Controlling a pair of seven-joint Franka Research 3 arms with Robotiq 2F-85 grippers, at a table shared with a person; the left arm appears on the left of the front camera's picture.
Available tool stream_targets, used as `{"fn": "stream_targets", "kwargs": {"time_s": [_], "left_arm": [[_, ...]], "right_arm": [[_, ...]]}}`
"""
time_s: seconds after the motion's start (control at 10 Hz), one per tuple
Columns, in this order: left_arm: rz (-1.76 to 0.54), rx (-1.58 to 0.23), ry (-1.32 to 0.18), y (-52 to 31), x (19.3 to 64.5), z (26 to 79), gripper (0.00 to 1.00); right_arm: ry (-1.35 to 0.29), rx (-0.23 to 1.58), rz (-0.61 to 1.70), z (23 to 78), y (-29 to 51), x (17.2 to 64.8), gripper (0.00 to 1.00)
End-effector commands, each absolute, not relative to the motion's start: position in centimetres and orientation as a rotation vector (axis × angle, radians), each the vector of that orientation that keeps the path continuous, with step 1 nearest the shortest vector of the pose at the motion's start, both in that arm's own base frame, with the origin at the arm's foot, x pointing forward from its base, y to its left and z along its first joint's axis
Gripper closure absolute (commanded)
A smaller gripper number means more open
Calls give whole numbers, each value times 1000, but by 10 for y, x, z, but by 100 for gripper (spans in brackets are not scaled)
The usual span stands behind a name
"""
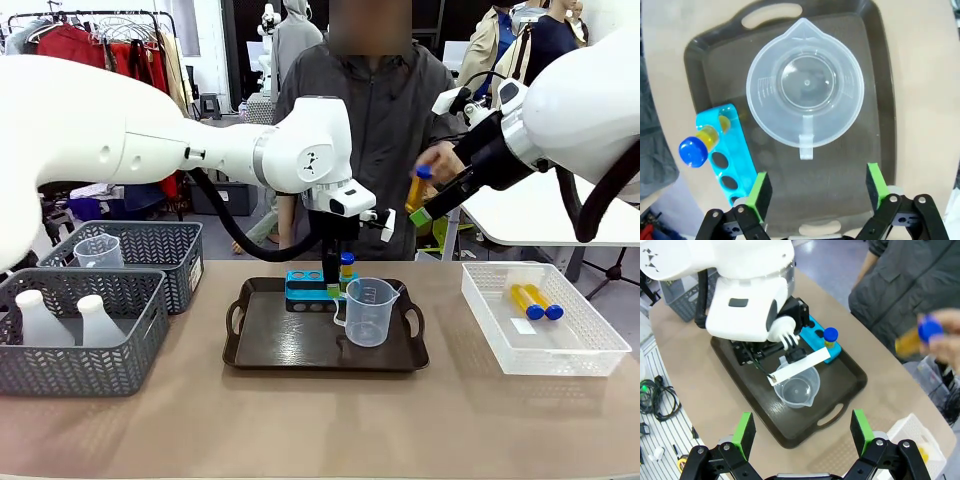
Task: Prepare the laboratory tools.
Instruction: Pick up one Large Measuring Cup and place it on the Handle tray, then pick up one Small flask and place it on the Handle tray.
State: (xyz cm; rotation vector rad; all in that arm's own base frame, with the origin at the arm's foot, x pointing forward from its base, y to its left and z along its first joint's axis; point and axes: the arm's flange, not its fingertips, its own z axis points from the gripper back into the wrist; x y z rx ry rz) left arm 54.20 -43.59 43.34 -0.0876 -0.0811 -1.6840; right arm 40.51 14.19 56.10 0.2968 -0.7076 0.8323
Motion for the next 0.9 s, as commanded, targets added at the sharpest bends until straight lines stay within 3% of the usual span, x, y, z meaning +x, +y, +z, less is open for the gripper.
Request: {"fn": "stream_targets", "kwargs": {"time_s": [0.0, 0.8], "left_arm": [[-1682, -93, -115, -420, 521, 441, 0], [-1679, -64, -105, -427, 529, 451, 0]], "right_arm": [[-707, 310, 836, 562, 142, 404, 0], [-707, 310, 836, 562, 142, 404, 0]]}}
